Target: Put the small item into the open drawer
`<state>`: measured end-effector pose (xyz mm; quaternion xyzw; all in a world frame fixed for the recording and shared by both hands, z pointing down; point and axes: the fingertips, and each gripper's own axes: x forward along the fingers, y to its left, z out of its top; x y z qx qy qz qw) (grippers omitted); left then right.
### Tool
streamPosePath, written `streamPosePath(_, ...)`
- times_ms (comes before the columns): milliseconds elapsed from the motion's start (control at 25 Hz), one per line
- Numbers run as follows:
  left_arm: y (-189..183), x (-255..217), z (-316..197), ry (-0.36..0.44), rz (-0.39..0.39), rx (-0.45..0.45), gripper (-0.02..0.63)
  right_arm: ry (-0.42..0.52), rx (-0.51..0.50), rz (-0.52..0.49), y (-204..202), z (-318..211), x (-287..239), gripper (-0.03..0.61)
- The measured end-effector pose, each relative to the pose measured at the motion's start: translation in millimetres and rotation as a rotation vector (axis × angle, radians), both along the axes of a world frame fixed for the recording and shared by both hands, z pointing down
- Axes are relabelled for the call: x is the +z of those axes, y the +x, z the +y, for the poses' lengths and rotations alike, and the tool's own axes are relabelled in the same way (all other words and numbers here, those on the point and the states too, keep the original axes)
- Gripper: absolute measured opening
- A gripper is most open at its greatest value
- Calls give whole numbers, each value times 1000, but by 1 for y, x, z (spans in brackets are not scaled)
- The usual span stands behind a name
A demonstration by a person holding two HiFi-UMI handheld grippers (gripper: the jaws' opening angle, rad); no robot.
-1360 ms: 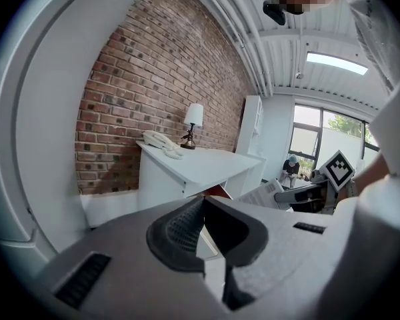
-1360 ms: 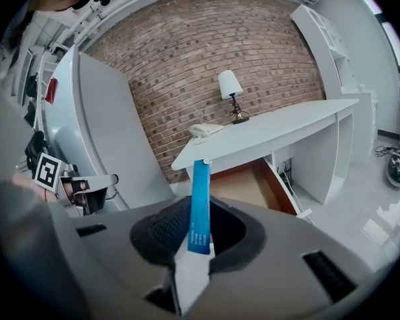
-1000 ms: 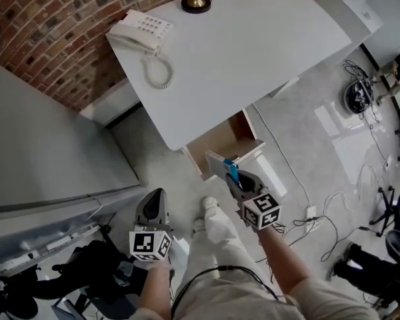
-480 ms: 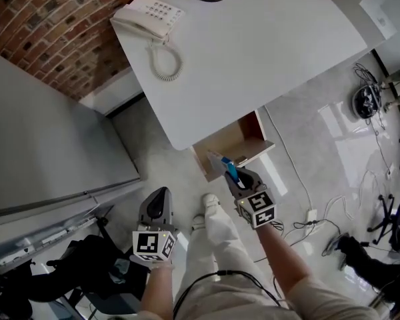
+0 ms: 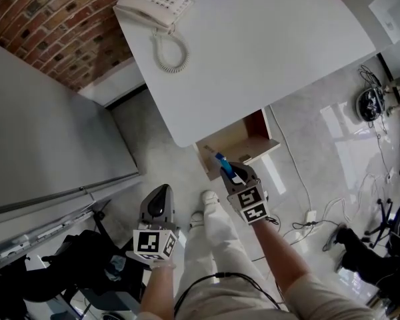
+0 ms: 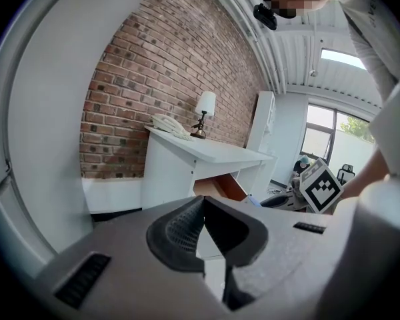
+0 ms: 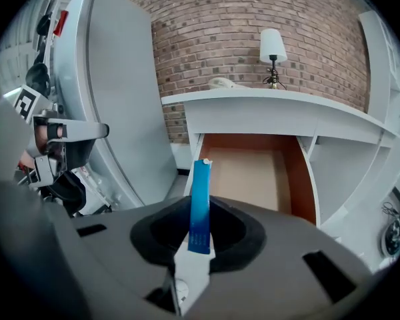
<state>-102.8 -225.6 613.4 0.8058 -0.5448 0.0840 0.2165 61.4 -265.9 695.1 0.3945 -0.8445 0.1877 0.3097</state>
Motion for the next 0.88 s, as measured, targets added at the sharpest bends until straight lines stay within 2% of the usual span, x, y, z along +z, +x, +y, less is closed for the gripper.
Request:
streamPosePath(360,-7,9,0,-1,4,-22,5,-12,-69,105,-13,-5,20,75)
streamPosePath(880,-13,16,-1,-2,6,-41,5,-34,-101,164,-22,-10,38,78)
